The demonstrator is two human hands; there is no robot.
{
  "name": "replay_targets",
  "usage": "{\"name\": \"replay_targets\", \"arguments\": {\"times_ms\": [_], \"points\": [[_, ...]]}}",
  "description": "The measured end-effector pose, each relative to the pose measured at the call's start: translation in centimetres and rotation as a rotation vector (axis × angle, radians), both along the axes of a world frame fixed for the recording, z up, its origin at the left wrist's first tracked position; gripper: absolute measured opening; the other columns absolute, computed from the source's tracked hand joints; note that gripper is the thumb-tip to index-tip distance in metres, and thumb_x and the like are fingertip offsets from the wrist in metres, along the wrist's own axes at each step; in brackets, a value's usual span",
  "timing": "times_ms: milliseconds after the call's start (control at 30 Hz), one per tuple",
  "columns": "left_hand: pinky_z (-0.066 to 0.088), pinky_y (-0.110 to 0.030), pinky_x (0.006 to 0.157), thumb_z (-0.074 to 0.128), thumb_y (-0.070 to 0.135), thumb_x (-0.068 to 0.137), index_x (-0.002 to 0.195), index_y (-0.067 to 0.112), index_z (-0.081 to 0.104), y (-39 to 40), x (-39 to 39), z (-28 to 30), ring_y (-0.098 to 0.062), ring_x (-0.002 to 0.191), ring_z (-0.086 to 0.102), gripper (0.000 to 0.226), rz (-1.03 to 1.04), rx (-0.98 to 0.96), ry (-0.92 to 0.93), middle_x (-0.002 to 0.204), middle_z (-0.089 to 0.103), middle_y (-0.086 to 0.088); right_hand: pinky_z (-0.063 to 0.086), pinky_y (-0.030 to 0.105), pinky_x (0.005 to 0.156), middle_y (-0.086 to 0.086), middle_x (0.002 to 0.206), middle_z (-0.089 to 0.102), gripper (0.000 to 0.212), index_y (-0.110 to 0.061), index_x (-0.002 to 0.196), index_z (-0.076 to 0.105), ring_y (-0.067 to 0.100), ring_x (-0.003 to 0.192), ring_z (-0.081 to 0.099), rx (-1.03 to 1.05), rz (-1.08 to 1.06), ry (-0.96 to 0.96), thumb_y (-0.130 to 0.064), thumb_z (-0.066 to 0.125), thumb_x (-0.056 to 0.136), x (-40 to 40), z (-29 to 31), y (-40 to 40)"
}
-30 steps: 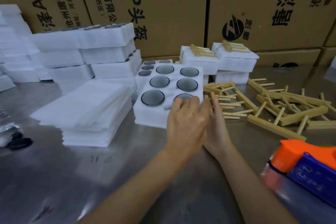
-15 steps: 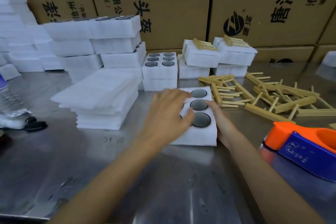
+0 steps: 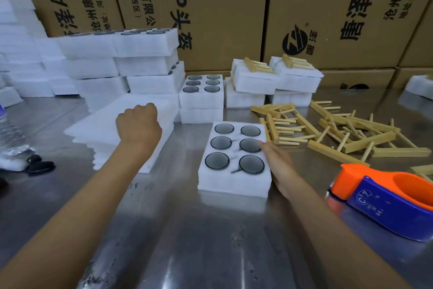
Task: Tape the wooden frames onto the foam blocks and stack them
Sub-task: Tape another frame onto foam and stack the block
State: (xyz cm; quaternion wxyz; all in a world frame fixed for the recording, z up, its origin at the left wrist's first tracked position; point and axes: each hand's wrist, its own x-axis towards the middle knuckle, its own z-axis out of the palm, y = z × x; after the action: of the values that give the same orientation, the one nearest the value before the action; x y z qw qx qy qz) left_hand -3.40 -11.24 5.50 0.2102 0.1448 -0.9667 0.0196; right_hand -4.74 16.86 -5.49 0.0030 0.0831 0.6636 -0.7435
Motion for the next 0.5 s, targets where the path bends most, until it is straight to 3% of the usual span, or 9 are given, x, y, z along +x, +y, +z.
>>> {"name": "replay_targets", "arguments": {"times_ms": [133, 233, 333, 433, 500], "points": [[0.021, -0.033, 0.054, 0.048, -0.011, 0.078, 0.086, 0.006, 0.049, 2.4, 0.8, 1.4, -0.03, 0.06, 0.036, 0.019, -0.125, 0.013, 0.204, 0.069, 0.049, -0.017, 0.057, 0.043, 0.091, -0.006, 0.099, 0.077, 0.021, -0.028, 0.107, 0.074, 0.017, 0.094, 0.073, 0.009, 0.023, 0.01, -0.037, 0.061, 0.093, -0.1, -0.2, 0.2], [0.012, -0.035, 0.049, 0.05, -0.008, 0.077, 0.088, 0.011, 0.047, 7.0, 2.3, 2.7, -0.031, 0.063, 0.034, 0.022, -0.254, -0.084, 0.287, 0.076, 0.061, -0.021, 0.056, 0.043, 0.094, -0.008, 0.104, 0.076, 0.026, -0.031, 0.113, 0.073, 0.017, 0.098, 0.072, 0.006, 0.031, -0.002, -0.042, 0.062, 0.092, -0.3, -0.2, 0.2], [0.014, -0.033, 0.047, 0.055, -0.004, 0.08, 0.107, 0.012, 0.052, 12.9, 3.5, 2.2, -0.032, 0.071, 0.047, 0.031, -0.401, -0.161, 0.193, 0.089, 0.066, -0.013, 0.055, 0.042, 0.094, -0.001, 0.108, 0.075, 0.036, -0.027, 0.117, 0.071, 0.022, 0.101, 0.071, -0.02, 0.021, -0.059, -0.05, 0.059, 0.091, -0.4, 0.0, 0.3], [0.035, -0.033, 0.064, 0.053, -0.004, 0.086, 0.116, 0.009, 0.053, 18.2, 4.0, -0.2, -0.033, 0.099, 0.062, 0.033, -0.548, -0.063, -0.016, 0.106, 0.067, -0.013, 0.054, 0.035, 0.079, 0.003, 0.096, 0.077, 0.032, -0.024, 0.099, 0.074, 0.021, 0.096, 0.072, -0.056, 0.02, -0.05, -0.045, 0.05, 0.096, -0.4, 0.0, 0.7], [0.038, -0.035, 0.069, 0.049, -0.003, 0.092, 0.117, 0.007, 0.055, 20.1, 3.7, -1.7, -0.033, 0.103, 0.061, 0.028, -0.592, 0.04, -0.119, 0.11, 0.066, -0.014, 0.052, 0.03, 0.072, 0.0, 0.088, 0.075, 0.03, -0.025, 0.095, 0.071, 0.017, 0.091, 0.071, -0.053, 0.004, -0.016, -0.041, 0.046, 0.1, -0.3, -0.3, 0.7]]}}
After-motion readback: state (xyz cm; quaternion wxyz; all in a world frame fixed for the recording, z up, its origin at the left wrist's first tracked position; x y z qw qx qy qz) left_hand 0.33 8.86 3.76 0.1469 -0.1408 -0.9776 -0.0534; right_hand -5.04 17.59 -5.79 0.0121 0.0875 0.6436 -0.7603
